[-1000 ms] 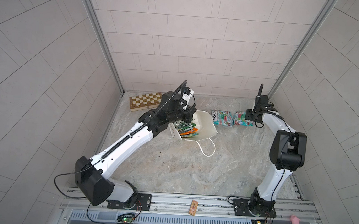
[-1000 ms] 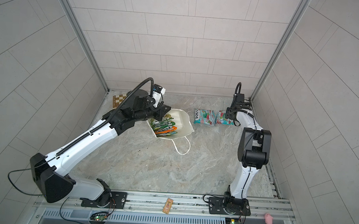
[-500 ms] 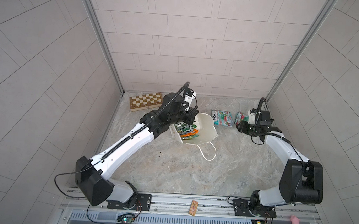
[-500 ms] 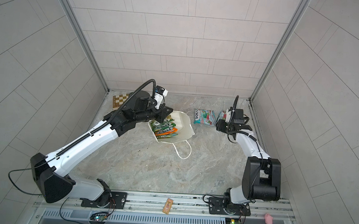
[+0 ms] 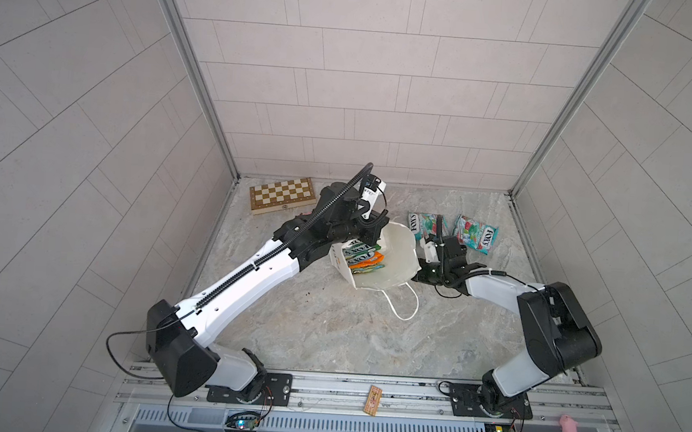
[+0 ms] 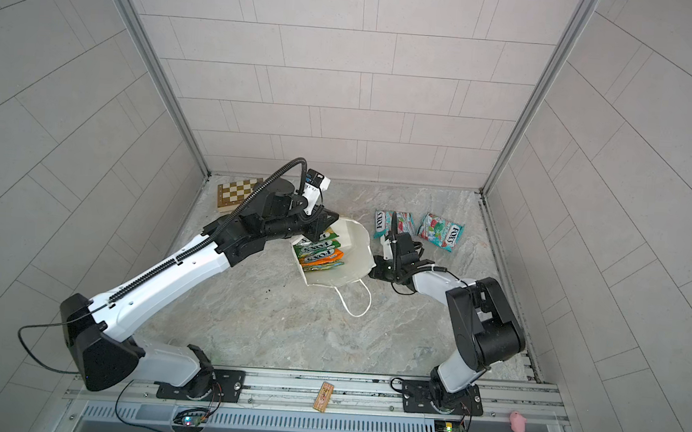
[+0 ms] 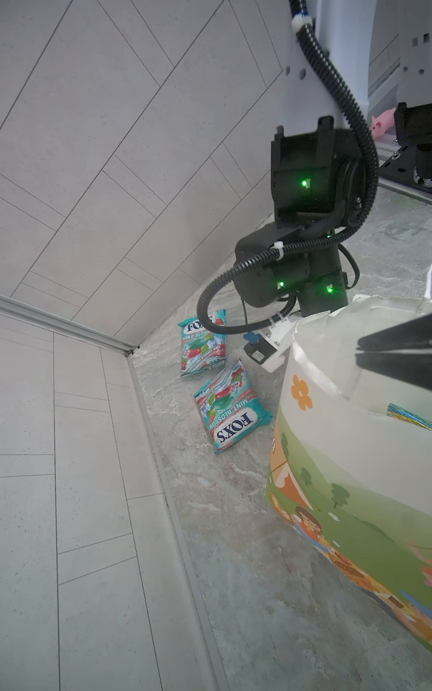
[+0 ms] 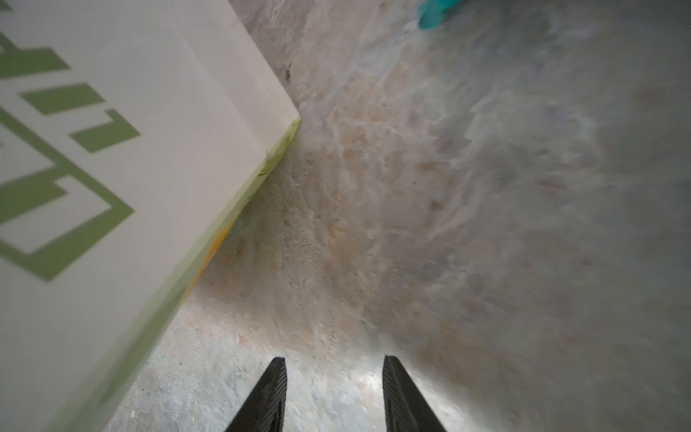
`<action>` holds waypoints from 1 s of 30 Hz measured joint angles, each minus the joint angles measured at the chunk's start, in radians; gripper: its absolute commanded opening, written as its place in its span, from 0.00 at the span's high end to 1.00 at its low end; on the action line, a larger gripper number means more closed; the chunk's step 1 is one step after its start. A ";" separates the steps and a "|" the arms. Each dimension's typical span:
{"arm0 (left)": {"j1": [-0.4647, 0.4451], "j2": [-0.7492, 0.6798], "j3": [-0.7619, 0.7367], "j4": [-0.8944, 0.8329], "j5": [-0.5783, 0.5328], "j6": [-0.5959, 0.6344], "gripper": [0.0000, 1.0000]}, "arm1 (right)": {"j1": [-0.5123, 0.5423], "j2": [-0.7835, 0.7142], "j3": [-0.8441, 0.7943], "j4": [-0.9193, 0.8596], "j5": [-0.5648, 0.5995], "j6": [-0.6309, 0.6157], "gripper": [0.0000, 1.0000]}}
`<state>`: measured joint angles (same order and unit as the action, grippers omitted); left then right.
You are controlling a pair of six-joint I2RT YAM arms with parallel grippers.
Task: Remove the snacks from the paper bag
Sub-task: 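Move the right gripper back toward the bag while the left gripper tilts the bag, then lower the right gripper into the bag toward the green FOX'S packets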
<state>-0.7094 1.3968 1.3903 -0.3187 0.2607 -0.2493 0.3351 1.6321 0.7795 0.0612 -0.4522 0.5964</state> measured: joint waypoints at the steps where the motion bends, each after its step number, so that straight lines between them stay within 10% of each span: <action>1: -0.008 0.000 0.000 0.000 -0.010 0.006 1.00 | 0.010 0.021 0.002 0.026 -0.005 0.019 0.57; 22: -0.090 0.039 -0.048 0.064 -0.108 -0.046 1.00 | 0.038 0.287 0.246 0.211 -0.043 0.170 0.56; 30: -0.090 0.043 -0.060 0.101 -0.222 -0.063 1.00 | 0.011 0.171 0.209 0.080 0.094 0.106 0.54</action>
<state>-0.7994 1.4403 1.3308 -0.2173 0.0383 -0.3122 0.3466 1.8034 0.9890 0.1417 -0.3584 0.7025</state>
